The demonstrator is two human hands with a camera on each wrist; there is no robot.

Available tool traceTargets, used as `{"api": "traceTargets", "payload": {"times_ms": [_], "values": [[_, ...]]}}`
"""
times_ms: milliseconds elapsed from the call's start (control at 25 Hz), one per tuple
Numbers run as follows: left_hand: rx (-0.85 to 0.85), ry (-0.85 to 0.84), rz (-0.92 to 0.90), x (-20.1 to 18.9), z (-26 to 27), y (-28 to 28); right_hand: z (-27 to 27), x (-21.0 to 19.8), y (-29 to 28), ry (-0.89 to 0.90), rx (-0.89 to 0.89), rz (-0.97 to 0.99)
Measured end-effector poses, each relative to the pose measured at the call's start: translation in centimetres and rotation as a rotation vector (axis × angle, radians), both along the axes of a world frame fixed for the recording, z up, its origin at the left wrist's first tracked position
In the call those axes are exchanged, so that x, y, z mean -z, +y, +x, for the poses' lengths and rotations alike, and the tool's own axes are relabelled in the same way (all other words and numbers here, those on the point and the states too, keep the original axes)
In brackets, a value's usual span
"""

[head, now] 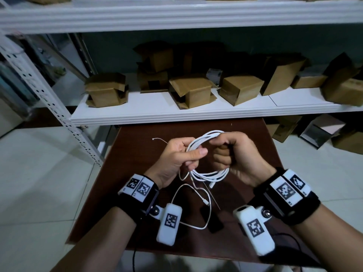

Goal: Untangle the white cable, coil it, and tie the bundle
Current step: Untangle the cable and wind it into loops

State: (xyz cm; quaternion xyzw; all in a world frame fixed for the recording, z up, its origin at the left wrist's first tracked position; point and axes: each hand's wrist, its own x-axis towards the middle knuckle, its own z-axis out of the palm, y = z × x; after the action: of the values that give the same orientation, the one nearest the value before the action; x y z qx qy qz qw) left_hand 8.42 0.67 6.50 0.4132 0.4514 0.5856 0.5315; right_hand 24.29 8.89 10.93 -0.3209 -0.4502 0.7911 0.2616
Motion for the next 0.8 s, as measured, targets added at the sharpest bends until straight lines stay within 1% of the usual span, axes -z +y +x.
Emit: {"api": "traceTargets", "payload": {"times_ms": [120,200,240,280,320,400,480,680,800], "values": [[-0.067,-0.303,0.029,0.3,1.3,0.5,0.5,-0.3,0.6,0.079,0.032,-0.063],[-0.053,-0.500,0.030,-0.6,1.3,1.0,0.6,-0.2,0.7,0.113,0.011,-0.030],[-0.055,-0.543,0.004,-1.1,1.2,1.2,0.6,0.0,0.8,0.131,0.005,-0.004],[-0.078,-0.535,-0.033,-1.6,1.1,1.3,0.5,0.3,0.8,0.145,-0.001,0.020],[-0.120,-0.488,-0.068,-1.9,1.1,1.4,0.5,0.5,0.7,0.155,-0.005,0.039],[-0.210,-0.348,-0.102,-2.4,1.1,1.3,0.4,0.8,0.5,0.168,-0.015,0.065],[-0.257,-0.223,-0.088,-2.7,0.7,1.2,0.4,0.7,0.2,0.191,-0.022,0.069],[-0.173,-0.100,-0.055,-3.4,-0.8,0.6,0.6,0.1,0.4,0.240,-0.046,0.058],[-0.211,-0.002,-0.034,-2.8,-0.1,0.1,1.0,0.9,0.3,0.209,-0.128,0.098]]}}
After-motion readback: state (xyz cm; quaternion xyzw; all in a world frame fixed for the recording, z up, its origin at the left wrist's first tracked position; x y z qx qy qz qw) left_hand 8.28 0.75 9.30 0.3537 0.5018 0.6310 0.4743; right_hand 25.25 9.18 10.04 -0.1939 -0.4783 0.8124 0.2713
